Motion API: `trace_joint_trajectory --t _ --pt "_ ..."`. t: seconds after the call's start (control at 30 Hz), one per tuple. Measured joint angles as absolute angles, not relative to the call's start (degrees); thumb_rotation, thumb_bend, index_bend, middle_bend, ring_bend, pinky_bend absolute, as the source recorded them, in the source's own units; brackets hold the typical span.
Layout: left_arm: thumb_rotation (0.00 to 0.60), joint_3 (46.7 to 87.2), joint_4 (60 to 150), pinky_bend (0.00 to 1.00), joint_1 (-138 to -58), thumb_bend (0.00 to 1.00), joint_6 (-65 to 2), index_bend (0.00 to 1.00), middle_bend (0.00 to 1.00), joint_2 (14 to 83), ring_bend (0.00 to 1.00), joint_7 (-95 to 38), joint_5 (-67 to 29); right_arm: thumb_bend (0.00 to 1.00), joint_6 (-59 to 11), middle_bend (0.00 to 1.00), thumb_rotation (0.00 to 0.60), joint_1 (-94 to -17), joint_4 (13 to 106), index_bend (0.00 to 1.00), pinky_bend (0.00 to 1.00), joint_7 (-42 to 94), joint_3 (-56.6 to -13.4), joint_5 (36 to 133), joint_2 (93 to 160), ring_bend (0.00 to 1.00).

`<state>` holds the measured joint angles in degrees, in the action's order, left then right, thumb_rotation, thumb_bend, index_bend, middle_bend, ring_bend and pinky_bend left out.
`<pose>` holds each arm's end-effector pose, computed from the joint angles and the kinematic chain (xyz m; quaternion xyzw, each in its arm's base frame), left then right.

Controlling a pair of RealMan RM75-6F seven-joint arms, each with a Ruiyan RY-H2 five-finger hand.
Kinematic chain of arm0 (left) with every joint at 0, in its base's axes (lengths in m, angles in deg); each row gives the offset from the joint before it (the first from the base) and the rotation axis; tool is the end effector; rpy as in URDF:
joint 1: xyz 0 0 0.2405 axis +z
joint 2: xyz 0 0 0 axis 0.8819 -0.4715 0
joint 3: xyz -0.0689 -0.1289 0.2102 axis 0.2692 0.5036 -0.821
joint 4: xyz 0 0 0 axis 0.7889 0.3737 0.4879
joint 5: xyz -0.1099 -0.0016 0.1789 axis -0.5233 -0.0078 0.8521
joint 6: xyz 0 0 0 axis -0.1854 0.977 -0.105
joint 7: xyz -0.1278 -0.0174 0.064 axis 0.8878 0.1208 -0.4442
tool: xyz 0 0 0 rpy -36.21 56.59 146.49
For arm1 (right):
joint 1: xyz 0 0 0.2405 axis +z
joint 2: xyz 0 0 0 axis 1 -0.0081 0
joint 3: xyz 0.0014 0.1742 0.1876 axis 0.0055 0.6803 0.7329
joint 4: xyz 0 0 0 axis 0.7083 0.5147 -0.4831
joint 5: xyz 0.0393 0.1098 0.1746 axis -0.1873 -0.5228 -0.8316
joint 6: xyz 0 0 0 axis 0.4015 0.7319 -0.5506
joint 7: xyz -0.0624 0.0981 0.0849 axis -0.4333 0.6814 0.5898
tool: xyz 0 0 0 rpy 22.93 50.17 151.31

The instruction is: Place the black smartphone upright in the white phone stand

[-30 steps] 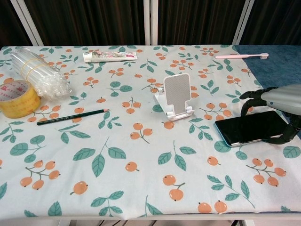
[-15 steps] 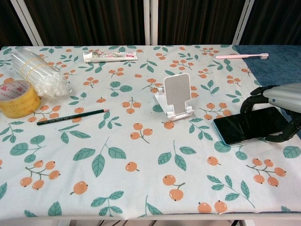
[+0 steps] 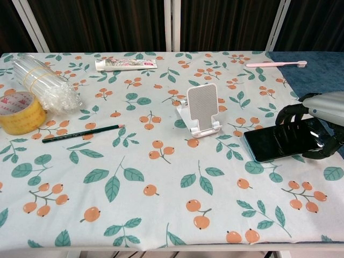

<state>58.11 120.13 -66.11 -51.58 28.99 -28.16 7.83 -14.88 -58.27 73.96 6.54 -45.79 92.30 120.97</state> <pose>-0.3303 0.1657 0.1566 -0.6324 -0.3782 -0.3421 0.5831 -0.2476 -0.2768 0.0161 0.7747 -0.3903 0.2517 0.4291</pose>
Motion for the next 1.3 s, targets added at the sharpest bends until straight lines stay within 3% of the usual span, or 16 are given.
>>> trace_joint_trajectory --t 0.13,0.4,0.73,0.97,1.3 --pt "0.358 58.09 120.01 0.22 -66.08 0.06 -51.51 0.09 0.05 29.01 0.13 -28.01 7.72 0.32 -15.52 0.46 0.6 -58.59 74.06 0.6 0.0 6.9 -45.45 92.7 121.01 0.3" --pt "0.361 58.14 119.93 0.22 -65.92 0.06 -51.85 0.09 0.05 29.0 0.13 -27.81 7.73 0.33 -18.01 0.47 0.6 -59.21 74.54 0.6 0.0 9.77 -44.51 95.85 120.31 0.33" --pt "0.362 58.29 119.99 0.22 -65.94 0.06 -52.02 0.09 0.05 28.95 0.13 -27.79 7.77 0.33 -28.31 0.47 0.6 -60.03 77.94 0.59 0.0 11.97 -40.33 103.79 115.35 0.36" --pt "0.36 58.44 120.24 0.22 -66.04 0.06 -51.99 0.09 0.05 29.05 0.13 -28.07 7.69 0.33 -31.6 0.47 0.6 -57.97 78.05 0.59 0.0 3.51 -37.48 110.05 113.15 0.36" --pt "0.361 58.61 120.45 0.22 -66.09 0.06 -51.75 0.09 0.05 29.18 0.13 -28.46 7.21 0.31 -29.98 0.45 0.6 -50.83 74.24 0.57 0.0 -11.18 -36.53 124.61 111.0 0.36"
